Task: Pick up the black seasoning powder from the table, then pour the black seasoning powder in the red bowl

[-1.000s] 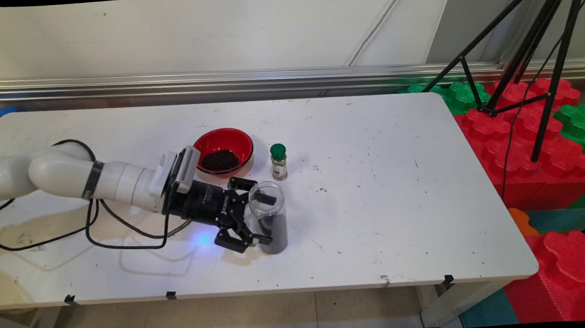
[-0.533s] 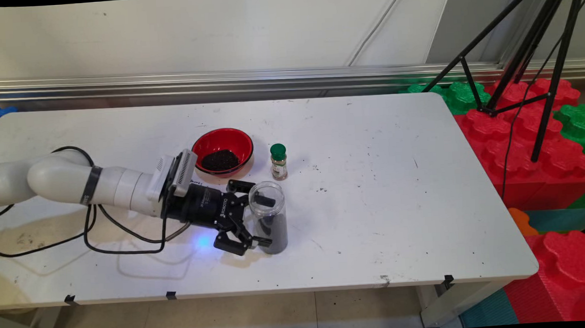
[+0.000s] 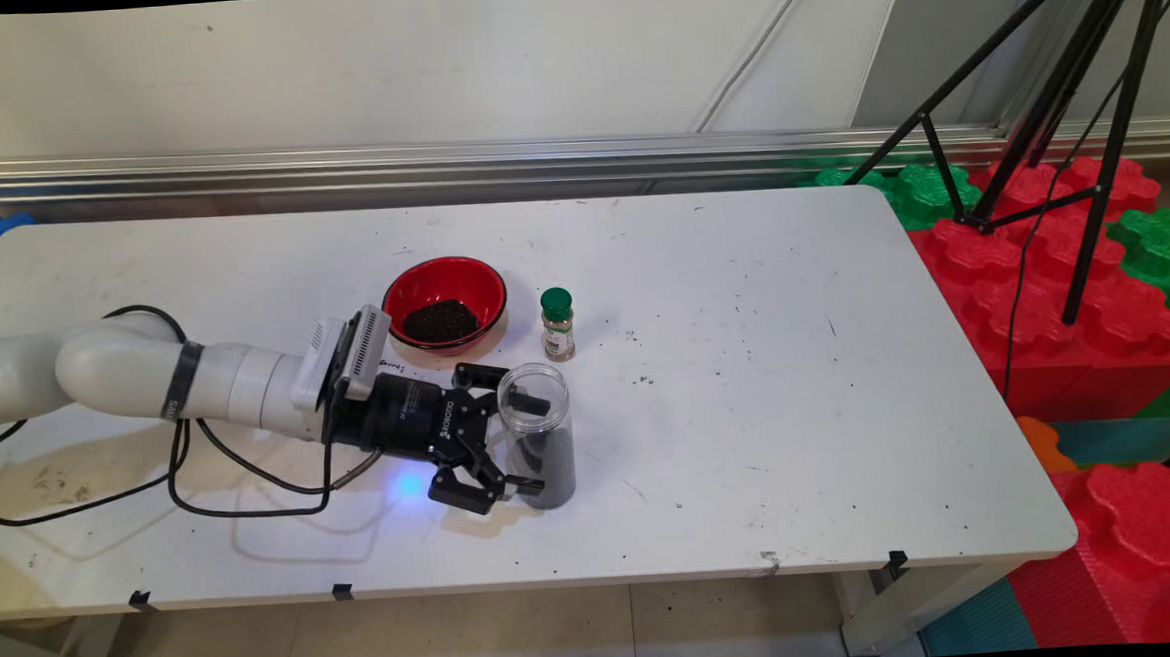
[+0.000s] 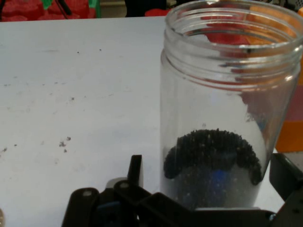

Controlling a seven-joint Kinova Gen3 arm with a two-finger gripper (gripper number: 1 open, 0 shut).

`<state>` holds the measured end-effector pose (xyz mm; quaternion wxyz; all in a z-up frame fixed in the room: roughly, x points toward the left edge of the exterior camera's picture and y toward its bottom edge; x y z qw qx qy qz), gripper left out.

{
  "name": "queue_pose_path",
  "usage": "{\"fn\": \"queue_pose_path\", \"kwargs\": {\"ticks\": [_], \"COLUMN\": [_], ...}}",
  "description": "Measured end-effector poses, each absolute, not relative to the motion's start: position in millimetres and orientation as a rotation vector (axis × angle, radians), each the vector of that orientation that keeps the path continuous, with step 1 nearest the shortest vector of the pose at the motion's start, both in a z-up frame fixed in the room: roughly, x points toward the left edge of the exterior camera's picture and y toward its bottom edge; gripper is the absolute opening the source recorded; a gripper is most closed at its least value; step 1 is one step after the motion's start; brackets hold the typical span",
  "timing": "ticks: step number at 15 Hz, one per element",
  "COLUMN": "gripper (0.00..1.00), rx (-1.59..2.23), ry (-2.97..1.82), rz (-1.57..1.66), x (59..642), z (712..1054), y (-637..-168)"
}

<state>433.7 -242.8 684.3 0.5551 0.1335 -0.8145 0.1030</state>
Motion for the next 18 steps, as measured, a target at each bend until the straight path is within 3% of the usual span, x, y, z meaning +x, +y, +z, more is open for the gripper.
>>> {"fn": "queue_pose_path", "kwargs": {"ticks": [4,5,18], "gripper": [1.0,0.0,0.0], "rx": [0.314,0.313,0.278], "ry": [-1.917,-1.914,-1.896], "rz": [0.253,0.255,0.295], "x": [433.1,432.9,436.9], "z": [681.5,680.9,695.9], "y": [-242.0,-241.9,-243.7]}}
